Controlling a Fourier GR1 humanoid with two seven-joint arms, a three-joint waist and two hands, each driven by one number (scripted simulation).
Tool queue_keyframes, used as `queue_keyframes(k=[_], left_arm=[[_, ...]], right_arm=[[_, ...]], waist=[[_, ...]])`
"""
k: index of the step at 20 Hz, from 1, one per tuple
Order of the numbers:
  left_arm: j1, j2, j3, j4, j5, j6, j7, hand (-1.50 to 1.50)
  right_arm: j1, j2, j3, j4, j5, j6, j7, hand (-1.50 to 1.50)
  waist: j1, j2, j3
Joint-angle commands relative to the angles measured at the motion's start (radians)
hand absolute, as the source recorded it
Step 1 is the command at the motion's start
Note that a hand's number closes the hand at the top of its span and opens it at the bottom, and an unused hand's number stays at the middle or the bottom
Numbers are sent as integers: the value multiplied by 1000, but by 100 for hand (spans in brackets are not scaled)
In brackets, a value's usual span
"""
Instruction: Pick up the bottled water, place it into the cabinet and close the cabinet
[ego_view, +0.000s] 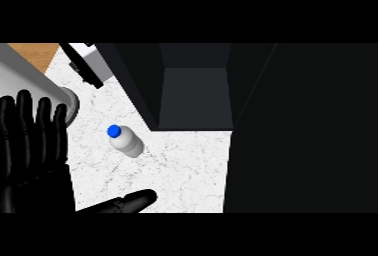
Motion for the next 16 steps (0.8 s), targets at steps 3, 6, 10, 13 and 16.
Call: queue_keyframes(k=[3,6,10,13,16], left_arm=[[65,-2,-131,-98,-150,70,124,-150],[-30,-2,-136,-54,-209,112,199,-150],[-60,-2,-226,-28,-323,181,310,-150],[-19,-2,-179,-102,-342,102,318,-150],[-26,-1,-153,-46,-278,130,262,-150]], right_arm=[[33,-10,-6,-133,-54,0,111,-150],[3,43,124,-155,77,-69,152,-150],[-77,29,100,-197,54,-97,246,-150],[7,25,158,-214,92,-89,212,-150],[-1,18,118,-234,58,-98,218,-150]], waist=[[4,0,0],[2,1,-1],[3,1,-1],[2,0,-1],[-2,1,-1]])
